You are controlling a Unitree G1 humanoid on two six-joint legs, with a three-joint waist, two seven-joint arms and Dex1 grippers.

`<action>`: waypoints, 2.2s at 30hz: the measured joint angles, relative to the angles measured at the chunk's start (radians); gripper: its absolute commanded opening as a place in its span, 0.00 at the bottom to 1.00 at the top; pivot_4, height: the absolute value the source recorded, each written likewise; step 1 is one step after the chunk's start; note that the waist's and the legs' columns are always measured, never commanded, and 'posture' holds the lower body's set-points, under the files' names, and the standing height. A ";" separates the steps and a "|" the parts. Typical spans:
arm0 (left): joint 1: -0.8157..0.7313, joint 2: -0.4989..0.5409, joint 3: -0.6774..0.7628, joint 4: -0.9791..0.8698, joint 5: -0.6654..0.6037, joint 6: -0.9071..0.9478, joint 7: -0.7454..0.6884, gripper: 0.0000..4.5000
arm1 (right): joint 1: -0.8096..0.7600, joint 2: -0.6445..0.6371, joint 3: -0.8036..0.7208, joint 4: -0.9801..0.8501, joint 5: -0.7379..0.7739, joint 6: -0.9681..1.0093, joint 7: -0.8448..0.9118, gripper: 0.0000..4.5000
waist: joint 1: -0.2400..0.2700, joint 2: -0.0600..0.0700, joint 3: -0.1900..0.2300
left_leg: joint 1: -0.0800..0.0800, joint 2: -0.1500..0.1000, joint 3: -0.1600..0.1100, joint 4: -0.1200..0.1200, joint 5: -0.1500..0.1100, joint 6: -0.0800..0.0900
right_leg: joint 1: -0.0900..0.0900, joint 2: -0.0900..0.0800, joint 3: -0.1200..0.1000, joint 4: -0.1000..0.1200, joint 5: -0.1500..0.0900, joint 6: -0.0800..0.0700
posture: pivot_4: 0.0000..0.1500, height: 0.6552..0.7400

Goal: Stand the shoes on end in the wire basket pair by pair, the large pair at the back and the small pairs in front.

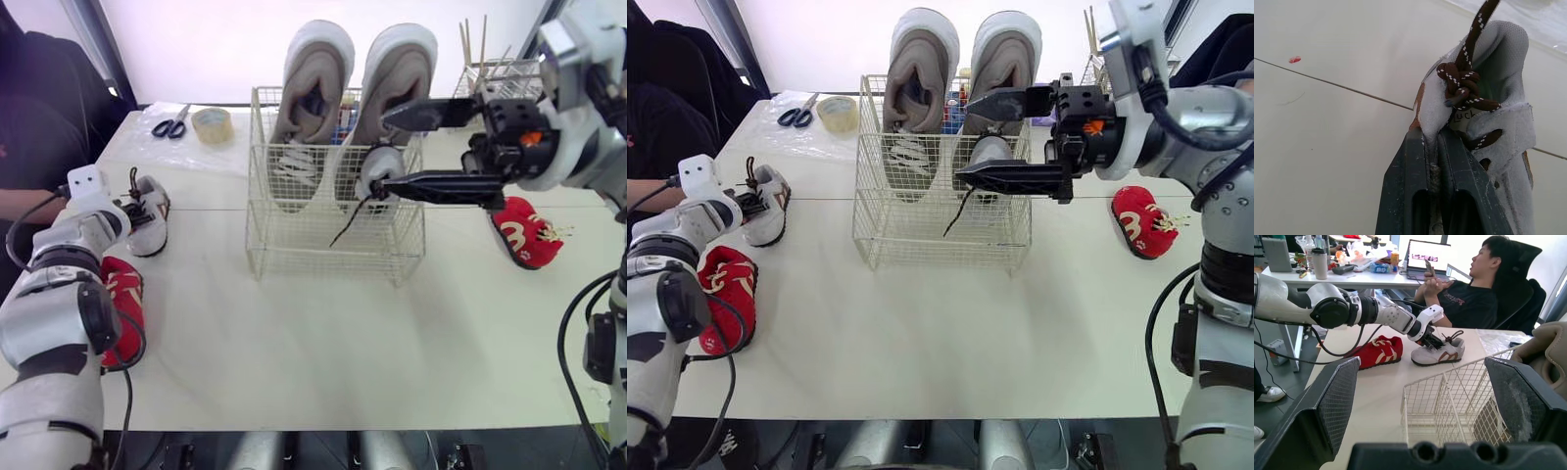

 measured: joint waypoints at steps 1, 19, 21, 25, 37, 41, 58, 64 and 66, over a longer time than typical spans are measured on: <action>-0.009 0.002 0.002 0.001 0.000 0.000 -0.011 0.01 | 0.000 0.008 0.000 0.000 0.001 -0.004 -0.001 1.00 | 0.000 0.000 0.000 | 0.000 0.000 0.000 0.000 0.000 0.000 | 0.000 0.000 0.000 0.000 0.000 0.000 | 1.00 1.00; 0.205 -0.173 0.017 -1.455 -0.283 0.168 -0.017 0.01 | -0.019 0.117 0.065 0.188 -0.067 -0.119 0.081 1.00 | -0.001 -0.004 0.000 | -0.001 0.000 0.000 0.003 0.002 -0.003 | 0.001 0.001 0.001 -0.001 0.000 0.000 | 1.00 1.00; 0.213 -0.175 0.006 -1.556 -0.273 0.163 0.017 0.01 | -0.021 0.118 0.066 0.196 -0.075 -0.130 0.092 1.00 | -0.004 -0.004 0.000 | 0.001 0.001 0.000 0.002 0.002 -0.003 | 0.002 0.001 0.001 0.000 0.000 0.000 | 1.00 1.00; 0.227 -0.210 -0.021 -1.698 -0.256 0.126 0.073 0.01 | -0.021 0.114 0.066 0.197 -0.086 -0.136 0.101 1.00 | 0.001 -0.004 0.000 | 0.001 0.001 0.000 0.002 0.002 -0.003 | 0.002 0.001 0.001 0.000 0.000 0.000 | 1.00 1.00; 0.264 -0.362 -0.162 -1.820 -0.158 -0.041 0.150 0.01 | -0.016 0.055 0.052 0.171 -0.106 -0.111 0.053 1.00 | 0.009 -0.004 0.000 | 0.001 0.001 0.000 0.007 0.000 -0.001 | 0.005 0.001 0.000 -0.002 0.000 0.000 | 1.00 1.00; 0.268 -0.407 -0.202 -1.778 -0.121 -0.127 0.139 0.01 | 0.006 0.023 0.026 0.130 -0.105 -0.092 0.029 1.00 | 0.010 -0.004 0.000 | 0.001 0.001 0.000 0.007 0.000 0.000 | 0.006 0.001 0.000 -0.002 0.000 0.000 | 1.00 1.00; 0.500 -0.671 -0.394 -1.365 0.152 -0.683 0.179 0.01 | 0.077 -0.016 -0.047 0.014 -0.036 -0.013 -0.060 1.00 | 0.013 -0.004 0.000 | 0.000 0.000 0.000 0.013 -0.004 0.006 | 0.008 0.001 0.000 -0.003 0.000 0.000 | 1.00 1.00; 0.484 -0.724 -0.410 -1.194 0.223 -0.895 0.228 0.01 | 0.076 -0.026 -0.047 -0.003 -0.023 0.002 -0.069 1.00 | 0.016 -0.004 0.000 | 0.000 0.000 0.000 0.013 -0.004 0.006 | 0.008 0.001 0.000 -0.003 0.000 0.001 | 1.00 1.00; 0.471 -0.741 -0.410 -1.135 0.246 -0.955 0.257 0.01 | 0.076 -0.031 -0.047 -0.003 -0.022 0.007 -0.070 1.00 | 0.026 -0.004 0.000 | 0.000 0.000 0.000 0.013 -0.004 0.006 | 0.008 0.001 0.000 -0.003 0.000 0.001 | 1.00 1.00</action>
